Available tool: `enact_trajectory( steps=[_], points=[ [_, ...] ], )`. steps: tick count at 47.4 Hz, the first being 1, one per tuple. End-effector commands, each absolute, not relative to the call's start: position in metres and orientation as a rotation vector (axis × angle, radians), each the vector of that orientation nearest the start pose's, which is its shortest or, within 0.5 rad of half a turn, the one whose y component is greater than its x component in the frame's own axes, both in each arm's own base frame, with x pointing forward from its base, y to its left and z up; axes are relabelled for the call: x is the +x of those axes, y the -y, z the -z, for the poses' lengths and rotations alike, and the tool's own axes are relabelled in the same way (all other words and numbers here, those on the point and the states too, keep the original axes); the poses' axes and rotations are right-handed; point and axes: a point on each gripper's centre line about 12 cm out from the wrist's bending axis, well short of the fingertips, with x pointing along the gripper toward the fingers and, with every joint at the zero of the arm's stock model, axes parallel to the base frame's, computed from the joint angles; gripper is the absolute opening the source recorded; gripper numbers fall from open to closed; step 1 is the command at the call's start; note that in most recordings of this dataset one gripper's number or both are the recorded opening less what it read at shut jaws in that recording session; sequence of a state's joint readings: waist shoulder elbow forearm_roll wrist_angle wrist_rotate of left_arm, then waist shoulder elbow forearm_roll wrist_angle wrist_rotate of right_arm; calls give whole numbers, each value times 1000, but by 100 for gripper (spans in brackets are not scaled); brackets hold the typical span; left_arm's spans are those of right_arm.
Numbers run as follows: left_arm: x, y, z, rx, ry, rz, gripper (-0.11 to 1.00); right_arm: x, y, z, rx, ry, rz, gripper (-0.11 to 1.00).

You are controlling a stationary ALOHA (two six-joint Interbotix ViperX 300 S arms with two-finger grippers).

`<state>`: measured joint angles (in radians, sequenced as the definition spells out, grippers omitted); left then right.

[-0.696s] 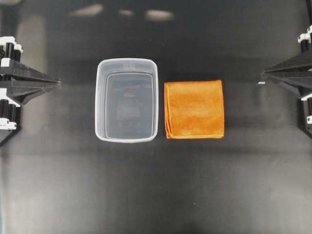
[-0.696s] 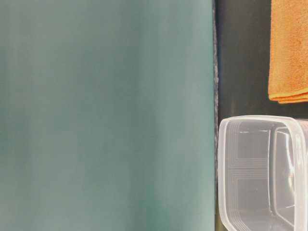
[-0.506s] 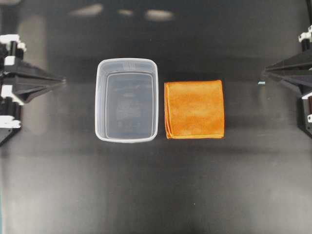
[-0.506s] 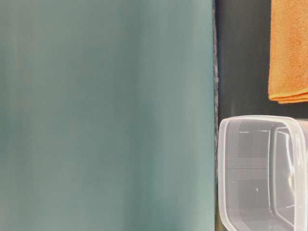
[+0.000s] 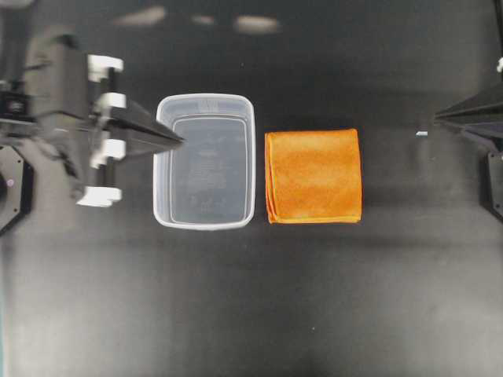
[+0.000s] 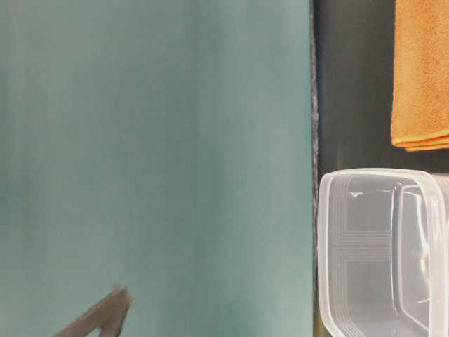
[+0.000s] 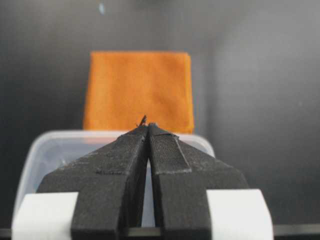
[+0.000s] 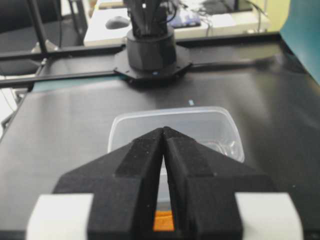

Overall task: Place the orange towel into the container with the left arm.
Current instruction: 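Move the left gripper over the container toward the orange towel, then lower the left gripper onto the orange towel and close it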

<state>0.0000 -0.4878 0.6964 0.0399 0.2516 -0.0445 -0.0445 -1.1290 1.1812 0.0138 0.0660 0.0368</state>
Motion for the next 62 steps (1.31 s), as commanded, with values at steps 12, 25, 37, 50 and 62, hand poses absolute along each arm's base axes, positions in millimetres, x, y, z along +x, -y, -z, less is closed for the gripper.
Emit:
enact_trajectory(
  steps=[12, 25, 37, 50, 62],
  points=[
    [381, -1, -309, 4, -633, -16, 0, 159, 13, -285, 61, -79, 80, 59],
    [429, -3, -293, 5, -759, -24, 34, 159, 13, -282, 59, -88, 82, 76],
    [472, -7, -246, 30, -882, -22, 90, 159, 13, -280, 62, -90, 82, 76],
    [508, -14, -178, 100, -998, 10, 89, 159, 13, -280, 66, -88, 82, 76],
    [529, -14, -133, 101, -1056, 15, 89, 159, 12, -280, 86, -89, 82, 76]
  ],
)
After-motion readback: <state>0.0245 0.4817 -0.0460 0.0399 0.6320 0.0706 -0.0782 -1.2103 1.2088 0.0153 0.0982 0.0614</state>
